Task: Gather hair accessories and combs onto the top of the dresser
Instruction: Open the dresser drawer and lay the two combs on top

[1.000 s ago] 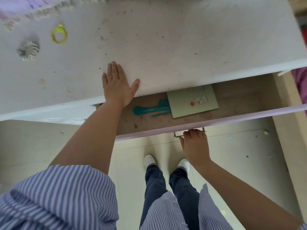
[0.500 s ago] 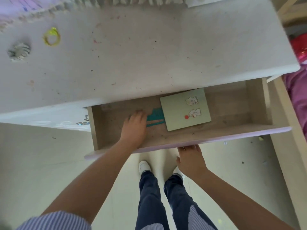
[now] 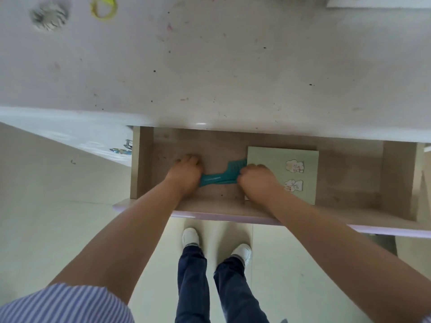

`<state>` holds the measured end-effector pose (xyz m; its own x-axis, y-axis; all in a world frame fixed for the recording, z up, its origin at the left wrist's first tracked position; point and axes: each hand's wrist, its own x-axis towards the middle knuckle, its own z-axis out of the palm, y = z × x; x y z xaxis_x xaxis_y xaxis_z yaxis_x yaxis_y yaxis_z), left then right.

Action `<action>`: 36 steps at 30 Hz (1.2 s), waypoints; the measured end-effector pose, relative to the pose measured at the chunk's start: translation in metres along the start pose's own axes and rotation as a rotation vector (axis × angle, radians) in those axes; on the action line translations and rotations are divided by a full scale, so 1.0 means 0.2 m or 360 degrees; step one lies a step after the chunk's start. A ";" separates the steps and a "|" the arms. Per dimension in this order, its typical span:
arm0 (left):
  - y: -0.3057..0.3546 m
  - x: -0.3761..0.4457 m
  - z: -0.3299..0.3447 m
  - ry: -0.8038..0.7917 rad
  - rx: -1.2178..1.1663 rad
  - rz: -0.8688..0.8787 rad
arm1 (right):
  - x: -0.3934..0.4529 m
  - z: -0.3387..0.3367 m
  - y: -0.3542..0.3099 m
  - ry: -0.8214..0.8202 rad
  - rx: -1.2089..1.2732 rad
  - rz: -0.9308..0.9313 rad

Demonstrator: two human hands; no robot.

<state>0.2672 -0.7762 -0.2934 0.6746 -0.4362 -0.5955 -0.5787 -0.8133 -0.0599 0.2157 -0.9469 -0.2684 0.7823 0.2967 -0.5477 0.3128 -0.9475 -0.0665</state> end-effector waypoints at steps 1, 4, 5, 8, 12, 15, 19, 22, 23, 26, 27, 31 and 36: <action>-0.01 0.00 0.01 -0.0002 -0.0033 0.0006 | 0.01 -0.01 0.00 0.0155 -0.0117 -0.0027; -0.02 0.01 0.03 -0.0043 -0.0031 0.0030 | 0.03 -0.02 -0.02 0.0230 -0.0203 0.0054; -0.01 0.01 0.03 -0.0058 -0.0068 0.0011 | 0.04 0.00 -0.01 0.0187 -0.0183 0.0052; 0.00 0.02 0.00 -0.0156 -0.0293 -0.0026 | 0.05 0.04 -0.01 0.0214 -0.0265 0.0012; -0.04 -0.03 -0.02 -0.0192 -0.0485 -0.0078 | 0.03 0.04 0.00 0.0133 -0.0315 0.0166; -0.10 -0.13 -0.04 0.0038 -0.0317 -0.0070 | 0.06 0.09 0.01 0.0005 -0.0333 0.0163; -0.16 -0.33 -0.09 0.0483 -0.0184 0.0243 | 0.09 0.09 -0.02 -0.0102 -0.0321 0.0071; -0.22 -0.50 -0.13 0.0777 -0.0208 0.0447 | 0.09 0.05 -0.05 -0.0076 -0.0098 0.0157; -0.24 -0.54 -0.15 0.0789 -0.0264 0.0445 | 0.07 0.02 -0.08 -0.0081 -0.0042 0.0193; -0.27 -0.63 -0.23 0.0864 -0.0536 0.0254 | 0.00 -0.14 -0.14 -0.0011 -0.0008 0.0217; -0.29 -0.63 -0.27 0.0913 -0.0675 0.0129 | -0.04 -0.22 -0.15 0.0018 0.0002 0.0210; -0.40 -0.55 -0.46 0.1042 -0.1042 -0.0321 | -0.15 -0.59 -0.19 0.0236 0.0098 0.0045; -0.55 -0.36 -0.64 0.1054 -0.1112 -0.0606 | -0.24 -1.01 -0.28 0.1234 0.0299 -0.0333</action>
<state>0.3408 -0.7048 -0.1410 0.9965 -0.0556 -0.0618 -0.0217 -0.8918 0.4520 0.2701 -0.8840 -0.0693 0.8892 0.4022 0.2182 0.4518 -0.8473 -0.2793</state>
